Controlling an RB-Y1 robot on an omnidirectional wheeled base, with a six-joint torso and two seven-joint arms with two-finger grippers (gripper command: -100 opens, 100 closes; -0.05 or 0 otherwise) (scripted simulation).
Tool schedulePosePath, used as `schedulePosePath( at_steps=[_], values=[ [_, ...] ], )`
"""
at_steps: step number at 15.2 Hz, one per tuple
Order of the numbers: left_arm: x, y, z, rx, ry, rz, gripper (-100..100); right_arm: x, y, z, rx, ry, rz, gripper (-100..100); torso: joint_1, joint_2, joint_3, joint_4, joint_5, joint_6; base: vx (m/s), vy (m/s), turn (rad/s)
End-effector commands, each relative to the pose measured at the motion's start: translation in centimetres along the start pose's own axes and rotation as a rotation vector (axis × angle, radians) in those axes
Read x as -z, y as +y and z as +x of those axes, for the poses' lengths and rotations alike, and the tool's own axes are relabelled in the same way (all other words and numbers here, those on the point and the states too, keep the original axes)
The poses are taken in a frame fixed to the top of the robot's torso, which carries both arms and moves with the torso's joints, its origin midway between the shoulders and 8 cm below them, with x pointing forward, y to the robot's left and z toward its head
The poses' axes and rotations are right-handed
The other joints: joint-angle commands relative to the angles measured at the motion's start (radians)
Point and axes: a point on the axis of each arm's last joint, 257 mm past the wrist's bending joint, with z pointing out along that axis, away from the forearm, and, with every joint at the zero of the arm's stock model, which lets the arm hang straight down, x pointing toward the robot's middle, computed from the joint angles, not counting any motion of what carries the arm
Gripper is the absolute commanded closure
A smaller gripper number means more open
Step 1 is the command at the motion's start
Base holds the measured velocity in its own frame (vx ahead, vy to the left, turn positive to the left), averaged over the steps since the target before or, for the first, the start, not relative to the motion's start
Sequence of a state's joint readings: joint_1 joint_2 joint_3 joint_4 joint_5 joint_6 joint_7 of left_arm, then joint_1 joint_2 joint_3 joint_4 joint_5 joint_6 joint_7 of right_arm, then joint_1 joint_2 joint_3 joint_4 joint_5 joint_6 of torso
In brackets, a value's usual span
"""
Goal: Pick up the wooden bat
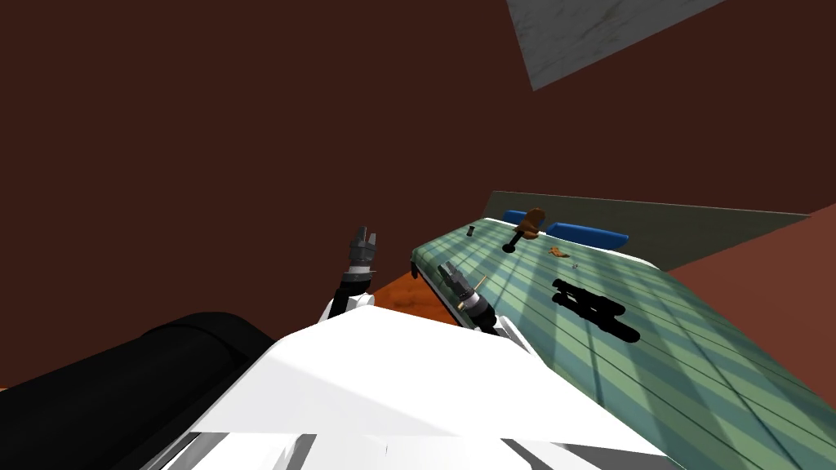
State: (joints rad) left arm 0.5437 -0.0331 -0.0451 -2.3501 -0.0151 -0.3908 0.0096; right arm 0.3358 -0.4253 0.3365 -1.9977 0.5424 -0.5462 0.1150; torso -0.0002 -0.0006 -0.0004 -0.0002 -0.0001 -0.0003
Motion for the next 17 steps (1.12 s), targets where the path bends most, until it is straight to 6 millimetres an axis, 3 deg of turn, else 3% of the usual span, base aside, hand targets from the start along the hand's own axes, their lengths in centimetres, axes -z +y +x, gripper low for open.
schedulePosePath(
  at_steps=[1, 2, 4, 5, 6, 7, 9, 10, 12, 13, 14, 15, 17],
  values=[
    [0.0, 0.0, 0.0, 0.000, 0.000, 0.000, 0, 0.3, -0.3, 2.0, 0.050, 0.065, -0.006, -100, 0.000, 0.000, 0.000, 0.000, 0.000, 0.000, 0.007, 0.000, 0.099],
    [0.0, 0.0, 0.0, 0.000, 0.000, 0.000, 0, 1.0, -0.7, 4.1, 0.078, 0.133, -0.011, -100, 0.000, 0.000, 0.000, 0.000, 0.000, 0.000, 0.009, 0.000, 0.134],
    [0.0, 0.0, 0.0, 0.000, 0.000, 0.000, 0, 1.0, -0.6, 4.6, 0.106, 0.150, -0.015, -100, 0.000, 0.000, 0.000, 0.000, 0.000, 0.000, 0.011, -0.003, 0.068],
    [0.0, 0.0, 0.0, 0.000, 0.000, 0.000, 0, 2.0, -1.1, 6.9, 0.144, 0.225, -0.023, -100, 0.000, 0.000, 0.000, 0.000, 0.000, 0.000, 0.010, -0.001, 0.087],
    [0.0, 0.0, 0.0, 0.000, 0.000, 0.000, 0, 2.0, -1.1, 7.1, 0.163, 0.236, -0.026, -100, 0.000, -0.001, 0.000, 0.000, 0.000, 0.000, 0.012, -0.003, 0.101],
    [0.0, 0.0, 0.0, 0.000, 0.000, 0.000, 0, 3.2, -1.6, 9.3, 0.194, 0.307, -0.033, -100, 0.000, -0.001, 0.000, 0.000, 0.000, 0.000, 0.019, -0.001, 0.174],
    [0.0, 0.0, 0.0, 0.000, 0.000, 0.000, 0, 3.3, -1.7, 9.7, 0.223, 0.325, -0.039, -100, -0.001, -0.001, -0.001, 0.000, 0.000, 0.000, 0.017, -0.006, 0.070],
    [0.0, 0.0, 0.0, 0.000, 0.000, 0.000, 0, 4.8, -2.3, 11.8, 0.261, 0.400, -0.048, -100, -0.001, -0.001, 0.000, 0.000, 0.000, 0.000, 0.014, -0.005, 0.082],
    [0.0, 0.0, 0.0, 0.000, 0.000, 0.000, 0, 5.0, -2.4, 12.1, 0.283, 0.414, -0.053, -100, 0.000, -0.001, -0.001, 0.000, 0.000, 0.000, 0.014, -0.005, 0.078],
    [0.0, 0.0, 0.0, 0.000, 0.000, 0.000, 0, 6.7, -3.1, 14.2, 0.327, 0.493, -0.066, -100, 0.000, -0.001, 0.000, 0.000, 0.000, 0.000, 0.017, -0.003, 0.106],
    [0.0, 0.0, 0.0, 0.000, 0.000, 0.000, 0, 6.9, -3.2, 14.4, 0.343, 0.503, -0.070, -100, 0.000, -0.001, -0.001, 0.000, 0.000, 0.000, 0.023, -0.004, 0.117],
    [0.0, 0.0, 0.0, 0.000, 0.000, 0.000, 0, 8.6, -3.9, 16.2, 0.375, 0.572, -0.081, -100, 0.000, -0.001, -0.001, 0.000, 0.000, 0.000, 0.031, -0.004, 0.144],
    [0.0, 0.0, 0.0, 0.000, 0.000, 0.000, 0, 9.0, -4.1, 16.5, 0.404, 0.593, -0.089, -100, -0.001, -0.002, -0.001, 0.000, 0.000, 0.000, 0.028, -0.008, 0.087]
  ],
)
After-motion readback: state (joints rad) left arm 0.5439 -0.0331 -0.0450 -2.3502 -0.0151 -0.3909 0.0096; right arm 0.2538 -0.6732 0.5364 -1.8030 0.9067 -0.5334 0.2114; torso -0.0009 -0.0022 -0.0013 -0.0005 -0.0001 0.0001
